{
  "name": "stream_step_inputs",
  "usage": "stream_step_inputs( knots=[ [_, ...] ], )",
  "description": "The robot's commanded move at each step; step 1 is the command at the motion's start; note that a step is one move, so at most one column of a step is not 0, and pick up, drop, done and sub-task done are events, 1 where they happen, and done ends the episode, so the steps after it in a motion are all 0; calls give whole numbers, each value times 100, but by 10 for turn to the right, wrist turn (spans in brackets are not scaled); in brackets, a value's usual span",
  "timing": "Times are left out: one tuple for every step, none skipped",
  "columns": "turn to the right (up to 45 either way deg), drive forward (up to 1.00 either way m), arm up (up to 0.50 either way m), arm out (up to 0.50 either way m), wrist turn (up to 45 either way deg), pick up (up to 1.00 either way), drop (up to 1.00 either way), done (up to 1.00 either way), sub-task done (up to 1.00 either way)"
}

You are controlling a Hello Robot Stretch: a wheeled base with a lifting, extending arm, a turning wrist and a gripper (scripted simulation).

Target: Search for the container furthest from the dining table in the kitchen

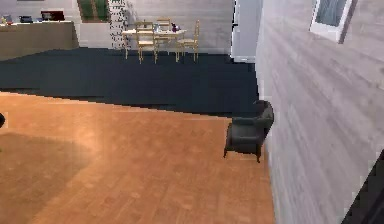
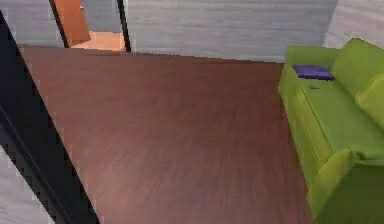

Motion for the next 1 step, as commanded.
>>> stream_step_inputs(
  knots=[
    [0, 100, 0, 0, 0, 0, 0, 0, 0]
  ],
)
